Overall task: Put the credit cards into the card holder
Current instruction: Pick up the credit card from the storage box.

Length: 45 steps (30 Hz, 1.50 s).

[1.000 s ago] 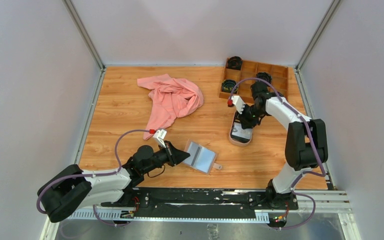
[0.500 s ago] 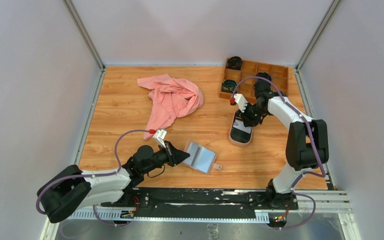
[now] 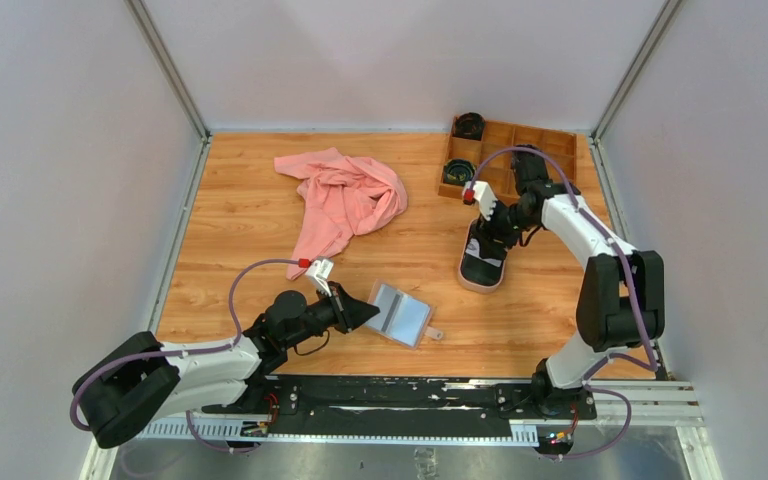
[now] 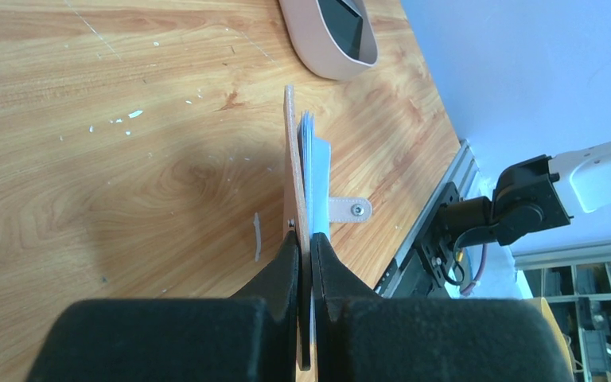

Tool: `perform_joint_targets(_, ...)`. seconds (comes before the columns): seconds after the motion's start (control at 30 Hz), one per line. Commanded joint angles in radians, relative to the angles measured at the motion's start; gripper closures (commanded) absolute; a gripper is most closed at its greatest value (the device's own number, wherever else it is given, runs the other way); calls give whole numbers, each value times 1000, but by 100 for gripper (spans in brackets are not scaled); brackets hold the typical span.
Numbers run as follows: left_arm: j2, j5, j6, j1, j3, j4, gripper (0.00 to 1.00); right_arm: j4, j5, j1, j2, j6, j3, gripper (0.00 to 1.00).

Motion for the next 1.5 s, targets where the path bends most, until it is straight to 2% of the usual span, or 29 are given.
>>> perform_joint_targets(0.0,-10,-1,16,-7,30,11,100,9,25,30,24,-3,-23,30)
perform_joint_targets(0.13,-10,-1,15,-7,28,11,100,26,95,48,61,9,-14,27)
perform_joint_targets(0.37,-8,-2,18,-7,28,11,100,22,118,60,107,8,-15,27)
perform_joint_targets(0.5,-11,-4,18,-7,24,11,100,0,115,62,132,3,-4,31)
perform_joint_targets(0.6,-17,-5,17,-7,19,11,100,-21,117,63,151,-2,10,38)
perform_joint_targets(0.77,-33,-10,15,-7,7,11,100,-61,106,59,157,-3,41,61)
perform_joint_targets(1.17,-45,-11,14,-7,9,1,100,-78,77,15,126,2,61,80)
perform_joint_targets(1.47,-41,-11,11,-7,13,0,100,-50,127,4,101,10,71,96)
